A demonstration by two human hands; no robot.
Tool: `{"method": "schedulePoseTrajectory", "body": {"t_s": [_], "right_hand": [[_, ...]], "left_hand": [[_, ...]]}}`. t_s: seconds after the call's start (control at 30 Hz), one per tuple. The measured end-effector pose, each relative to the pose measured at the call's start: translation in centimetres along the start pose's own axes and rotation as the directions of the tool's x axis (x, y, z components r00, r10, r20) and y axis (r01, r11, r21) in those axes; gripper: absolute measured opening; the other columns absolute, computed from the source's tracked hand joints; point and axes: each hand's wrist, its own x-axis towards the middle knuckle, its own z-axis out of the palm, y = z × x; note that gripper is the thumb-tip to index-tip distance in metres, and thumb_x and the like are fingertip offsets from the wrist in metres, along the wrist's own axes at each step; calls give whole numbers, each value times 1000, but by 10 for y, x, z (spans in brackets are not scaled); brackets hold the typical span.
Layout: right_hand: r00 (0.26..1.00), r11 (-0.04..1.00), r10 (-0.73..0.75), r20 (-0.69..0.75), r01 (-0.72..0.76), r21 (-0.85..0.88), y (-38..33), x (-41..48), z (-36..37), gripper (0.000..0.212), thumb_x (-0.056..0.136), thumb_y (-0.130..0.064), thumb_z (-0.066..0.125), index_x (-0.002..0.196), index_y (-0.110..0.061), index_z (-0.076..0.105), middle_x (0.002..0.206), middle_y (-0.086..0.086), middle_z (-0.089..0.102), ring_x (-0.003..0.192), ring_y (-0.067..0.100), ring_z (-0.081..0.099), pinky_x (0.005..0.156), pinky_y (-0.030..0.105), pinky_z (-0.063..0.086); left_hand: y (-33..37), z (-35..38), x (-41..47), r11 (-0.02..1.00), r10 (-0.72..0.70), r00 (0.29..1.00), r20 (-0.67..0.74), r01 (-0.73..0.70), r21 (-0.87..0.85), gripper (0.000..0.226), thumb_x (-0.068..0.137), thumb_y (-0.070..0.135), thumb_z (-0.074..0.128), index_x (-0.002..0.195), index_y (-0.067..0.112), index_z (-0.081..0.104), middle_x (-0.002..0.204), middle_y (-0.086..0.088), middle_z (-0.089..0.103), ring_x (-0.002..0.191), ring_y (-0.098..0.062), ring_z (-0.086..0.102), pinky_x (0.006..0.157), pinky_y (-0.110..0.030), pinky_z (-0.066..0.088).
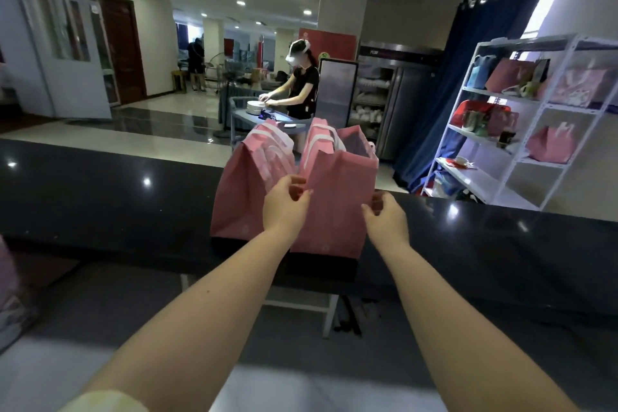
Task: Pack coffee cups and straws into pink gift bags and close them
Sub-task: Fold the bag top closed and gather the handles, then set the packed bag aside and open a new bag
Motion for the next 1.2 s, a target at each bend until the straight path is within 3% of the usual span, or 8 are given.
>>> {"method": "schedulePoseTrajectory", "body": {"t_s": [0.27, 0.4, 0.63, 0.77, 0.9, 1.0, 1.13, 1.2], "right_hand": [[984, 975, -172, -47, 177, 134, -13, -53, -17, 20, 89, -14, 65, 82, -30, 57, 76, -15, 61, 71, -9, 58, 57, 4, 42], [949, 929, -297, -106, 312, 197, -31, -114, -26, 25, 87, -10, 68, 81, -32, 58, 74, -14, 63, 72, -2, 61, 62, 7, 46], [899, 864, -417, -136, 438, 246, -62, -230, -4, 16, 81, 0, 73, 86, -13, 65, 79, -1, 64, 72, 7, 61, 68, 21, 52], [846, 810, -512, -149, 533, 245, -76, -284, 25, 5, 84, -13, 66, 84, -8, 67, 81, -4, 64, 74, 4, 59, 68, 15, 49], [826, 799, -562, -38, 554, 232, -72, -339, 64, 2, 84, -13, 66, 86, -12, 66, 87, -5, 63, 78, 6, 57, 67, 14, 46], [875, 858, -469, 124, 418, 298, -66, -377, 94, 25, 81, 0, 71, 93, -21, 64, 92, -6, 63, 79, 13, 60, 68, 19, 49], [859, 855, -466, 213, 375, 357, -62, -411, 121, 6, 84, -5, 69, 89, -9, 66, 88, 4, 67, 77, 16, 59, 70, 19, 49], [862, 878, -430, 269, 329, 348, -61, -419, 126, 7, 84, -5, 70, 86, -9, 66, 86, 3, 67, 77, 15, 60, 70, 24, 51]], "left_hand": [[7, -33, -32, 992, -43, 997, -61, 35, -125, 14, 82, 25, 75, 76, 33, 65, 73, 15, 68, 71, 4, 63, 65, -19, 51], [10, -68, -70, 955, -76, 994, -77, 51, -292, 11, 82, 23, 77, 80, 30, 68, 75, 16, 71, 74, 2, 66, 64, -14, 50], [2, -144, -140, 836, -210, 972, -104, 123, -535, 12, 89, 16, 69, 84, 27, 66, 75, 7, 65, 70, -5, 61, 68, -24, 52], [-28, -196, -173, 792, -211, 975, -69, 129, -596, 6, 91, 16, 66, 92, 21, 63, 84, -2, 67, 78, -16, 61, 72, -31, 51], [-75, -243, -206, 751, -291, 957, -25, 212, -626, 8, 94, 13, 60, 97, 20, 61, 88, -1, 70, 83, -21, 61, 74, -37, 49], [-108, -269, -224, 746, -385, 922, -47, 281, -603, 13, 94, 7, 59, 95, 19, 61, 82, -1, 67, 74, -18, 59, 68, -35, 46], [-137, -292, -243, 781, -476, 874, -96, 370, -503, 18, 93, 1, 58, 90, 19, 61, 79, -5, 61, 71, -20, 52, 61, -30, 43], [-146, -300, -249, 801, -485, 868, -103, 394, -451, 16, 93, 2, 59, 90, 18, 62, 83, -6, 63, 74, -20, 53, 63, -29, 46]]}}
